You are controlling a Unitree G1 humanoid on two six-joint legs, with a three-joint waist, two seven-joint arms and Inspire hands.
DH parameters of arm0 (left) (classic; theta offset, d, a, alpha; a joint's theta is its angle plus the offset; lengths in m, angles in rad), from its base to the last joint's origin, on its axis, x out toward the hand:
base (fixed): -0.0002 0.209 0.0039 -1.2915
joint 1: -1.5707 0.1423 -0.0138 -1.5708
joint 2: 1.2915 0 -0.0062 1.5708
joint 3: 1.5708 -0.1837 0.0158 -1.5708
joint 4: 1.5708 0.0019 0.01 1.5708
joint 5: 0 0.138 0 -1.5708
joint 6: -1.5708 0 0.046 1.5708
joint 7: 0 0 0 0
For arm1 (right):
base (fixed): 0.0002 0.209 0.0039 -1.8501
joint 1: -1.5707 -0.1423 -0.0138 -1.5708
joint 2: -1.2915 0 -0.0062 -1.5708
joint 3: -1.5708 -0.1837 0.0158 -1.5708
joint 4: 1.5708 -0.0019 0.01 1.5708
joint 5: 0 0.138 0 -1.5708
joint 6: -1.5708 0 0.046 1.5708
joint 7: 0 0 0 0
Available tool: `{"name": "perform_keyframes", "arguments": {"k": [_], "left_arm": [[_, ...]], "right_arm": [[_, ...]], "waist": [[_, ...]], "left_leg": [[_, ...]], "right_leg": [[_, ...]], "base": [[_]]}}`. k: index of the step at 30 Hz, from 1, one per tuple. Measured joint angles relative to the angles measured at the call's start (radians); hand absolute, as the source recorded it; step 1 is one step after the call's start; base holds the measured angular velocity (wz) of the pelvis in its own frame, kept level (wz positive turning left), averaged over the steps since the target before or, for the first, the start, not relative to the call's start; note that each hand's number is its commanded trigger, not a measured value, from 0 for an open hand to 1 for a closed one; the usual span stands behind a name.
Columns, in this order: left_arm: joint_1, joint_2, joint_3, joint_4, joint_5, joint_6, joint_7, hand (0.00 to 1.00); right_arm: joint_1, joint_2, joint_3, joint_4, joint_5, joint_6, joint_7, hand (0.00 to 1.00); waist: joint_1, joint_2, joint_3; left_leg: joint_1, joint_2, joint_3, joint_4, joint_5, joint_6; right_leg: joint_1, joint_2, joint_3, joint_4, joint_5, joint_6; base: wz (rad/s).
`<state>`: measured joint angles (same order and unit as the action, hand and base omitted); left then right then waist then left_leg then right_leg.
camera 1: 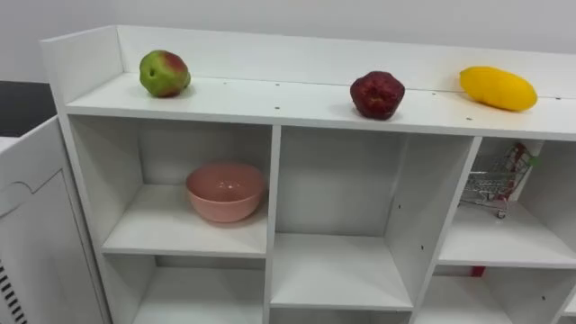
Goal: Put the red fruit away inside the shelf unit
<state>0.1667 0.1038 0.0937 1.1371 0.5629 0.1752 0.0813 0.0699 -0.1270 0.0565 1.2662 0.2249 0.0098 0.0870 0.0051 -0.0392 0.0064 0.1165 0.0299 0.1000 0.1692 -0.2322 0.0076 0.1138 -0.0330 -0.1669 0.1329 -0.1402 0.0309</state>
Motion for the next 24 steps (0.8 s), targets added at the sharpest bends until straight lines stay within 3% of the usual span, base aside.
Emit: {"name": "perform_keyframes", "arguments": {"k": [12,15,19,24], "left_arm": [[0.005,-0.002,-0.001,0.0,-0.003,-0.009,0.008,0.0],[0.009,-0.003,0.006,-0.001,-0.002,-0.027,0.009,0.0],[0.01,-0.006,0.045,-0.016,-0.002,-0.062,0.013,0.0],[0.0,-0.005,0.05,-0.018,-0.014,-0.091,0.048,0.0]], "right_arm": [[-0.002,0.008,-0.003,0.012,0.045,-0.004,-0.053,0.0],[0.0,0.009,-0.043,-0.003,0.069,0.003,-0.071,0.0],[-0.007,0.006,-0.162,-0.098,0.082,0.005,-0.137,0.0],[-0.039,0.004,-0.211,-0.342,0.074,-0.019,-0.227,0.0]], "waist": [[0.001,0.003,0.0005],[0.0,0.007,0.0004],[-0.003,0.014,-0.003],[-0.004,0.022,-0.0031]], "left_leg": [[0.01,0.0,0.005,-0.001,0.0,0.0],[0.013,0.0,0.003,-0.004,0.0,0.001],[0.015,0.0,0.007,0.0,0.0,0.001],[0.017,-0.002,0.007,-0.001,0.0,0.001]], "right_leg": [[0.006,0.001,0.003,0.0,0.0,0.0],[0.01,0.0,0.002,0.0,0.0,0.0],[0.012,0.0,0.002,0.003,0.0,0.0],[0.009,-0.001,0.005,0.003,0.0,0.0]], "base": [[0.0],[0.0],[0.0],[-0.06]]}}
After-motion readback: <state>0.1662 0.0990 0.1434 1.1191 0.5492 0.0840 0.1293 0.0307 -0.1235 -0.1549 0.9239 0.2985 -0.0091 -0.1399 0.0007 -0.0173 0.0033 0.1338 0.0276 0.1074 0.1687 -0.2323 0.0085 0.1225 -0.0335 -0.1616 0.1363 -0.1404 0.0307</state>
